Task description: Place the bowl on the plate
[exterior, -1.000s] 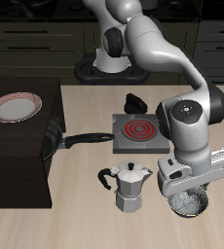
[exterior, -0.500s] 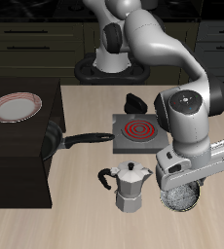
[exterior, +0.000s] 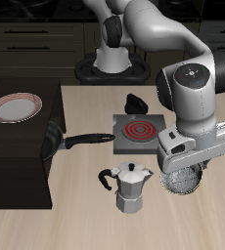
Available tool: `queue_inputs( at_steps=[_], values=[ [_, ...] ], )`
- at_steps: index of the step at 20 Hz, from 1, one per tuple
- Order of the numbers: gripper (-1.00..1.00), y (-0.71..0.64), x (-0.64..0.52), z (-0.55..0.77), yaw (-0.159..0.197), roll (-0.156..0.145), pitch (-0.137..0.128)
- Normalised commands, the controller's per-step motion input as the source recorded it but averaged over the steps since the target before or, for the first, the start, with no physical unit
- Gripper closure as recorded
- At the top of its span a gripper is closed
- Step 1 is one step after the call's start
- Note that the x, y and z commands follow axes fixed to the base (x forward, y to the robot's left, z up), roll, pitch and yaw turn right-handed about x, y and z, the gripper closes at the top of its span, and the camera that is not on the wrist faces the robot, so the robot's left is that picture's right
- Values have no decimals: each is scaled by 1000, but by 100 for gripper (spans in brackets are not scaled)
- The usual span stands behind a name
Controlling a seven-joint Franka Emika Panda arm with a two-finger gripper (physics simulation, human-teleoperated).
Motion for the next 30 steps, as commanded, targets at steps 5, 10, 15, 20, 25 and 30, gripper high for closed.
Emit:
queue_inputs(
  at_steps=[5,10,15,20,25,30],
  values=[
    [100,-118,-222,446,-38,-5,-59],
    [100,-66,-262,411,-3,24,-61],
    [100,-47,-380,487,-31,38,-46],
    [100,-27,-323,386,-18,17,-38],
    [100,-49,-381,409,-11,13,-22],
    [100,-159,-299,320,-36,2,-19]
  ],
)
